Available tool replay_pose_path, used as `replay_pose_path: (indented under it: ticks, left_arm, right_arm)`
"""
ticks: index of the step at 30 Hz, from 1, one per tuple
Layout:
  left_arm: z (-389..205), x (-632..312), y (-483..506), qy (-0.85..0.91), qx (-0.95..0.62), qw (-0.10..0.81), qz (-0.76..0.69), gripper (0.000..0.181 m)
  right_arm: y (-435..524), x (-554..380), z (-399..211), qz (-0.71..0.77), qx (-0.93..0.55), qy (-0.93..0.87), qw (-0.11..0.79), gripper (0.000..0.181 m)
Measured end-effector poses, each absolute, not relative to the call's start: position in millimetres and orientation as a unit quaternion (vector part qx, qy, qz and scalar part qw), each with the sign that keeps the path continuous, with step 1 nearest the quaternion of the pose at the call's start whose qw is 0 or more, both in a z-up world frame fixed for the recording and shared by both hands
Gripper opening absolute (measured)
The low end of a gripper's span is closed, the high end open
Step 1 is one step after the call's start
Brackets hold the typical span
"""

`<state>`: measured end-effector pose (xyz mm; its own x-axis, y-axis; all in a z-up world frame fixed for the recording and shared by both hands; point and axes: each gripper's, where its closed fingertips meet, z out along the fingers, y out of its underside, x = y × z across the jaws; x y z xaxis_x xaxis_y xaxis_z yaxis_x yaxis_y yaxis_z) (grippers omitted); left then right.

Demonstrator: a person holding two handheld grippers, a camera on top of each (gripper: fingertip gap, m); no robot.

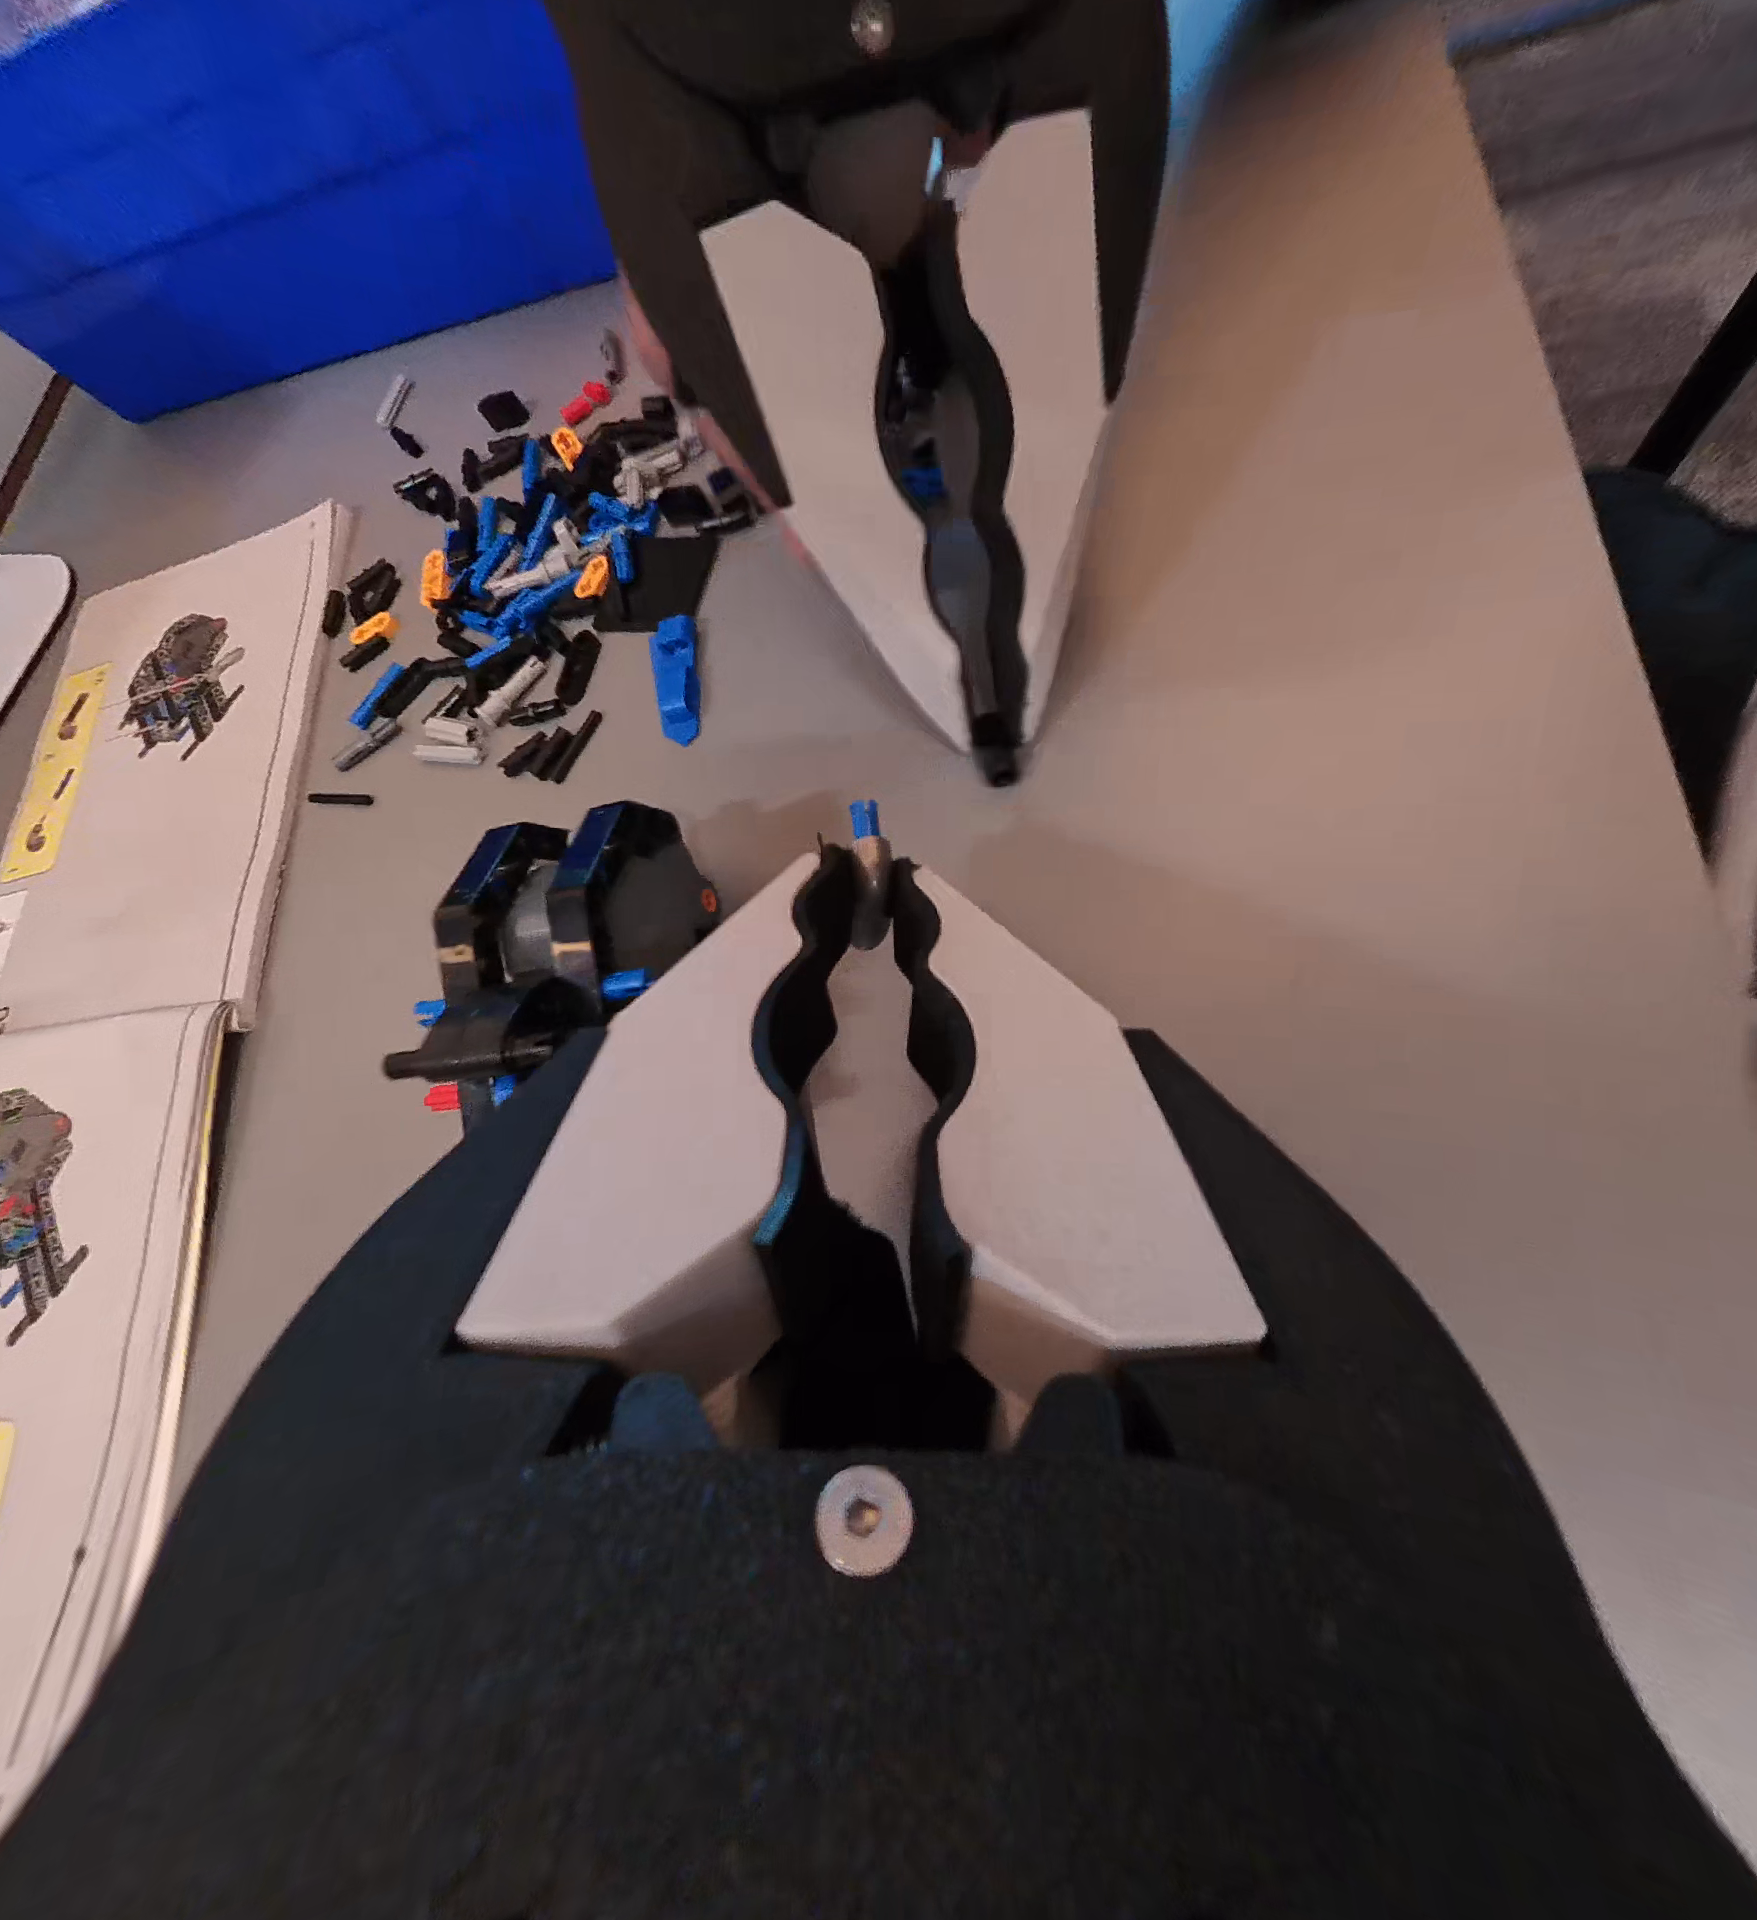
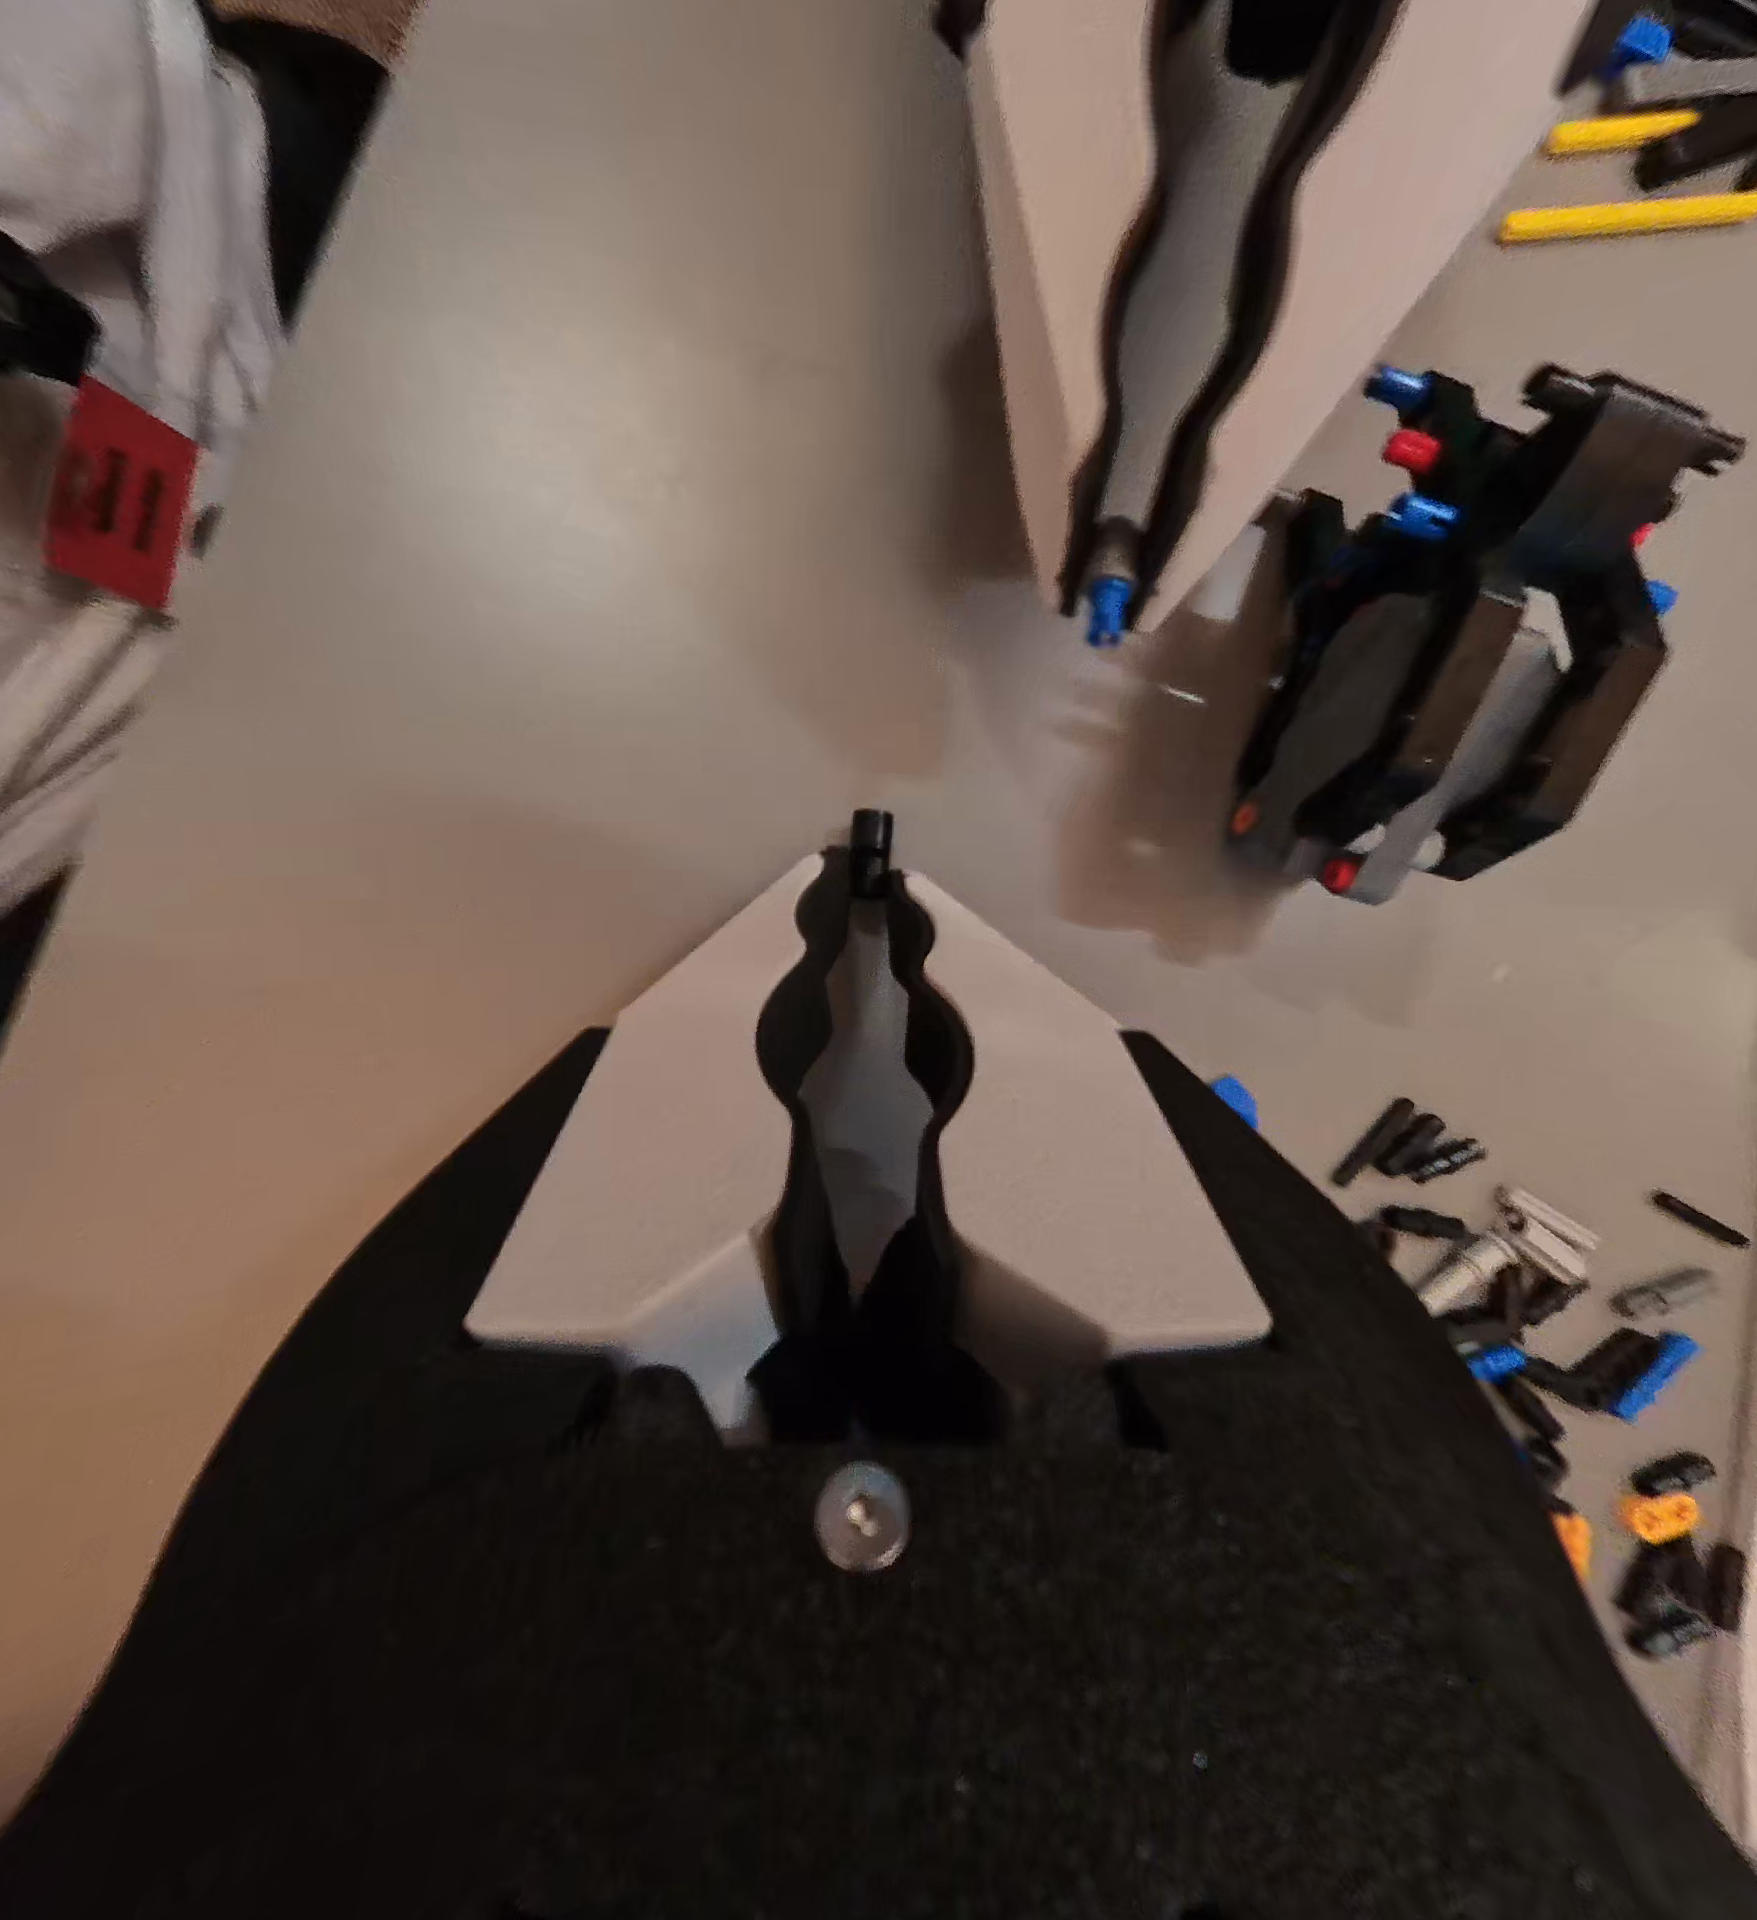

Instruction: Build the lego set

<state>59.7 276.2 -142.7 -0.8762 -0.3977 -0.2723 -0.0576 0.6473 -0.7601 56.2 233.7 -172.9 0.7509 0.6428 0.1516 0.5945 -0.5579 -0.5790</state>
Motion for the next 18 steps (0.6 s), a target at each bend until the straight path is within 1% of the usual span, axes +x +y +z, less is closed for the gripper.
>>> replay_pose_path:
  ticks: [9,18]
  left_arm:
    - [-149.9,59.6,275.5,0.886,-0.129,0.209,-0.392,0.007]
    - [-151.7,57.4,273.7,0.888,-0.127,0.202,-0.393,0.006]
  right_arm:
    - [235.5,54.5,-175.3,0.066,-0.885,-0.331,0.320,0.009]
    - [241.0,49.2,-173.3,0.063,-0.874,-0.343,0.338,0.010]
